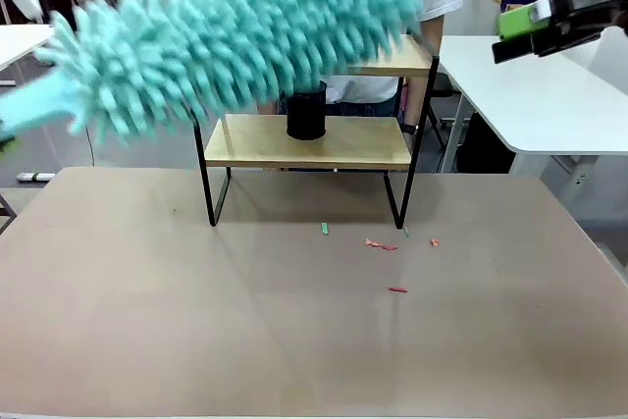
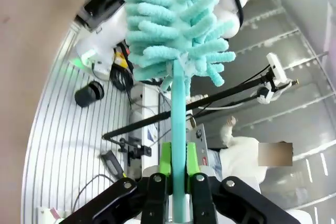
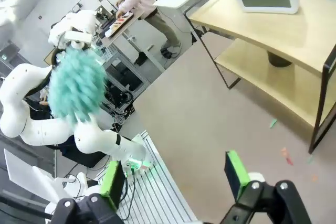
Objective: Clean the shelf.
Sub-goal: Hand the Duster back to the human.
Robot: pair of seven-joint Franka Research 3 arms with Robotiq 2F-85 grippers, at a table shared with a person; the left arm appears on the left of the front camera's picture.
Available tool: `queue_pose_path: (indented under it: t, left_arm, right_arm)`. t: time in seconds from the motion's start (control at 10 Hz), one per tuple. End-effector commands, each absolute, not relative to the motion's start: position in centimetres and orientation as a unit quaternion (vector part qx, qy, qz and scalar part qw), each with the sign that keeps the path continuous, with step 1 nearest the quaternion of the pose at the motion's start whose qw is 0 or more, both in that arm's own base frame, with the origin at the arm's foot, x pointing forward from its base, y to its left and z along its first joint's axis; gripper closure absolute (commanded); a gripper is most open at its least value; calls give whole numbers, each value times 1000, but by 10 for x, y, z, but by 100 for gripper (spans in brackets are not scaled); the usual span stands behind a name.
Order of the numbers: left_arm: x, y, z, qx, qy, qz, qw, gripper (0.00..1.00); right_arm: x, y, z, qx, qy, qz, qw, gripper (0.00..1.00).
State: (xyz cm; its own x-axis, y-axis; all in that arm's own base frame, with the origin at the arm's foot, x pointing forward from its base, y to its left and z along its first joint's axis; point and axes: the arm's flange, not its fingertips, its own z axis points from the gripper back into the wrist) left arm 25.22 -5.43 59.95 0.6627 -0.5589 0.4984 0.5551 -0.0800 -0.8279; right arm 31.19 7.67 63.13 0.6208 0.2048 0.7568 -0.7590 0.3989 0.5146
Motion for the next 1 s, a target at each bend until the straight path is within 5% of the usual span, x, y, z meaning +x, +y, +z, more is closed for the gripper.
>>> queue_pose_path:
  t: [0.0,0.6,0.9]
  left_arm:
    - [258,-66,589,-604,30,-415,679,88]
    - [309,-122,569,-573,189,-449,659,88]
    - [331,-135,563,-568,198,-457,656,88]
  right_arm:
    - [318,90,611,470,-261,354,765,0]
    - [380,181,647,510,-119,395,754,0]
    - [367,223,631,487,-3,445,752,0]
